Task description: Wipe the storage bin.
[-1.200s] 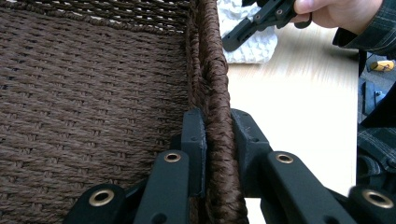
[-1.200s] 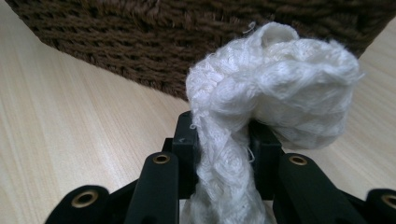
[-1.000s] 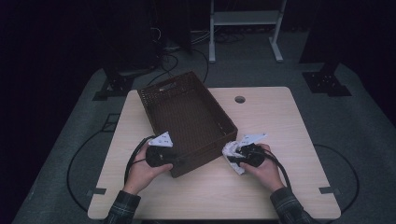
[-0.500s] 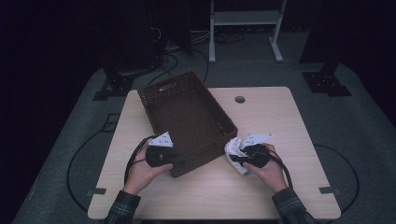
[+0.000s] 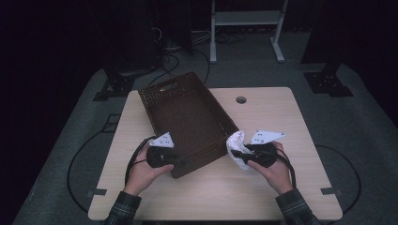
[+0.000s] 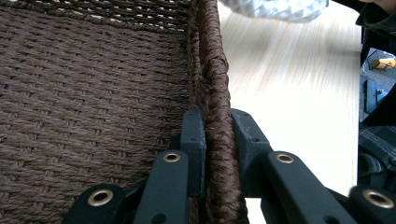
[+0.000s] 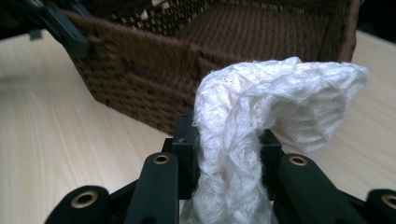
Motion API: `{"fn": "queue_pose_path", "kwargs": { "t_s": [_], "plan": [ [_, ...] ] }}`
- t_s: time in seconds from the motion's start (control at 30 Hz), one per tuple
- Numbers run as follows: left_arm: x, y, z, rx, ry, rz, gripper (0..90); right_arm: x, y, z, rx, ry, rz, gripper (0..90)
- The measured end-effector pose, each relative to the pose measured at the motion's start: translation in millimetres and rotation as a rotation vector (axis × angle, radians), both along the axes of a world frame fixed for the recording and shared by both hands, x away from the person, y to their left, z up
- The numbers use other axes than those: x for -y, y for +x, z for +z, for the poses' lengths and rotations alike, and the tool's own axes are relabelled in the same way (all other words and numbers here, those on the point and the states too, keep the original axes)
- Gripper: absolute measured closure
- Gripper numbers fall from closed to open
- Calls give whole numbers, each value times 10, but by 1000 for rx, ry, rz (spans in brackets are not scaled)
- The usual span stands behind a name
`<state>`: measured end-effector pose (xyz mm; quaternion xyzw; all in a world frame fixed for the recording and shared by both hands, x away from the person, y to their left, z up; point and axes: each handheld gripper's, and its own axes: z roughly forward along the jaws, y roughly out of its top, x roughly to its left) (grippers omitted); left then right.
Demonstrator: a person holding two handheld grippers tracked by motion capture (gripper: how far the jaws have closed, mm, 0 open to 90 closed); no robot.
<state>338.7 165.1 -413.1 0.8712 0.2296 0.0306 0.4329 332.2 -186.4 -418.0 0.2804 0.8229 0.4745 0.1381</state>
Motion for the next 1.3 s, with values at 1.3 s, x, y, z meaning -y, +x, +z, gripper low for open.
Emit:
{"fn": "queue_pose_path", "kwargs": {
  "t_s": [1.3],
  "plan": [
    [1,0,3,1,10,-5,763,-355,226,-490,-124,-112,55,689]
  ]
}}
